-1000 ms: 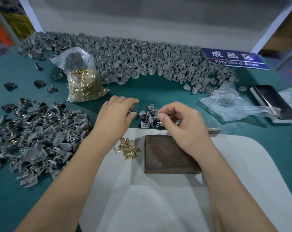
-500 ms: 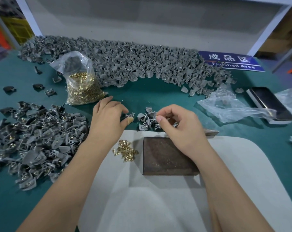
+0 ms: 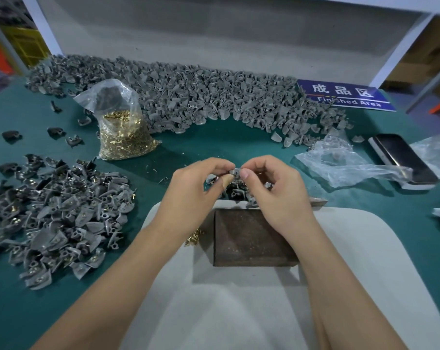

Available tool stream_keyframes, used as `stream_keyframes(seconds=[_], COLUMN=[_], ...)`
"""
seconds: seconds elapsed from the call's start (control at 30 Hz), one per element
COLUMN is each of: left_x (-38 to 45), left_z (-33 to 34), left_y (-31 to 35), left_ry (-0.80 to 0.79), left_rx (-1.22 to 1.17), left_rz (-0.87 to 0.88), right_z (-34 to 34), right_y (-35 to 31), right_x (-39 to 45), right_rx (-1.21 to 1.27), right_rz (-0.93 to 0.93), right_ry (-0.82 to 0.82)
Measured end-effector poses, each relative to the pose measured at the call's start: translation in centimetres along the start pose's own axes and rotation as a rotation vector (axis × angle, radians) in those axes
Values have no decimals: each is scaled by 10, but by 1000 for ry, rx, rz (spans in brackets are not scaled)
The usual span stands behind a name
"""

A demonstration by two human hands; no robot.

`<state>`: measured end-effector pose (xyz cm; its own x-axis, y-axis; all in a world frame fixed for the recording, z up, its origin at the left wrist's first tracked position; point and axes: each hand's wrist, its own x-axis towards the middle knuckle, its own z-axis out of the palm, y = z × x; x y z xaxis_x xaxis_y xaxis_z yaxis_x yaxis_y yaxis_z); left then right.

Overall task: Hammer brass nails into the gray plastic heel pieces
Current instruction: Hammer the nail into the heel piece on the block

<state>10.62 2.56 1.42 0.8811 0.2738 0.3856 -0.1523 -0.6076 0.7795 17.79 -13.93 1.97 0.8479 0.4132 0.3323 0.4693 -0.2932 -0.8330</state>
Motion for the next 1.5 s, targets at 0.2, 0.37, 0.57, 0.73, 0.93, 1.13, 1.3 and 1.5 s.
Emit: stream_keyframes(seconds=[0.2, 0.37, 0.57, 0.73, 0.93, 1.13, 1.3, 1.5], left_x=[-4, -5, -8, -9, -10, -11, -12, -14], left_z=[8, 9, 12, 11, 10, 9, 8, 9], left_y=[3, 3, 7, 8, 11, 13, 15, 19], left_ry=[14, 9, 72, 79, 54, 77, 114, 157], left_rx=[-181, -262, -154, -110, 23, 115, 12, -134], left_rz=[-46, -78, -49, -45, 34, 133, 78, -7], right_z=[-3, -4, -5, -5, -10, -11, -11, -10], right_y=[-1, -3, -4, -5, -9, -9, -8, -10], right_x=[0, -1, -1, -2, -4, -5, -3, -5], right_rx=[-28, -66, -64, -79, -357, -276, -85, 45], right_rz=[-30, -91, -109, -110, -237, -224, -113, -39], right_ry=[46, 40, 27, 7, -36, -37, -33, -1])
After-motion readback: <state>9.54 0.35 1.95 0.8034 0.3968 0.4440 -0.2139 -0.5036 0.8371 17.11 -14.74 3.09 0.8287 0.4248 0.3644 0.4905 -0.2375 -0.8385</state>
